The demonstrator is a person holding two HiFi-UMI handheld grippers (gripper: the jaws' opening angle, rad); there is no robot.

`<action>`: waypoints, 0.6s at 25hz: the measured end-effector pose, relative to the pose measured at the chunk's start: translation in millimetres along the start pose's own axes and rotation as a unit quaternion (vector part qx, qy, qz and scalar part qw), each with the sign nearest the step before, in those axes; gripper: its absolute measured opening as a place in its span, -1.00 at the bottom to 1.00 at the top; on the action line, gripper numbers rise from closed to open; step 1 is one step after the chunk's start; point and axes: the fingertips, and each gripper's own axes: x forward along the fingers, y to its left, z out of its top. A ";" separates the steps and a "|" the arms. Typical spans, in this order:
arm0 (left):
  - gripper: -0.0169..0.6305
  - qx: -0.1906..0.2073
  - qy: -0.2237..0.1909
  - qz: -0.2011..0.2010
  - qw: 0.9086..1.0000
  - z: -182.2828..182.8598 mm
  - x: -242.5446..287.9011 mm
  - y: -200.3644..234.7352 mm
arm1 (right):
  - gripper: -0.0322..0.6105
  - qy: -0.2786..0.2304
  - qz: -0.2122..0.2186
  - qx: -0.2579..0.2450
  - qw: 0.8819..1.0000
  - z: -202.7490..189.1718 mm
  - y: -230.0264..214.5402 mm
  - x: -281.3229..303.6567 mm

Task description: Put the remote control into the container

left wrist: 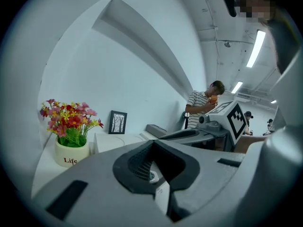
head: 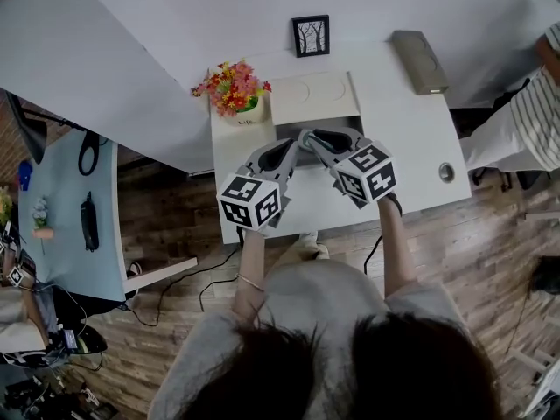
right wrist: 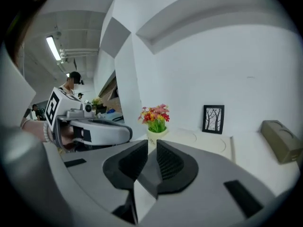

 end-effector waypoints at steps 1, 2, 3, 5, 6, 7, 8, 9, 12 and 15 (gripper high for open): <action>-0.94 0.003 -0.002 -0.002 1.000 2.1 -0.7 -2.7 | -0.74 -0.015 -0.003 0.006 1.000 6.1 1.3 -4.8; -0.94 0.007 -0.005 -0.004 1.000 4.5 -1.5 -5.6 | -0.75 -0.030 -0.006 0.013 0.999 12.1 2.5 -9.7; -0.94 0.013 -0.007 -0.005 1.000 7.3 -2.5 -8.6 | -0.77 -0.044 -0.008 0.019 0.999 18.0 3.6 -14.7; -0.94 0.027 -0.012 -0.006 1.000 13.3 -4.3 -15.0 | -0.81 -0.072 -0.011 0.027 0.997 29.6 5.8 -25.2; -0.94 0.034 -0.015 -0.007 0.999 16.5 -4.9 -18.4 | -0.82 -0.085 -0.012 0.028 0.996 35.1 6.9 -30.6; -0.94 0.039 -0.018 -0.009 0.999 19.7 -5.5 -21.8 | -0.83 -0.096 -0.013 0.026 0.995 40.3 8.1 -36.0; -0.94 0.042 -0.021 -0.011 0.999 23.0 -6.2 -25.0 | -0.83 -0.105 -0.015 0.023 0.994 45.1 9.4 -41.1; -0.94 0.045 -0.024 -0.013 0.999 26.2 -7.1 -28.0 | -0.83 -0.114 -0.016 0.018 0.993 49.6 11.0 -45.9; -0.94 0.055 -0.032 -0.018 0.998 33.4 -10.2 -37.5 | -0.85 -0.141 -0.018 0.004 0.990 61.1 16.6 -59.7; -0.94 0.067 -0.043 -0.024 0.997 42.1 -13.3 -48.7 | -0.86 -0.167 -0.017 -0.002 0.986 71.6 21.3 -72.5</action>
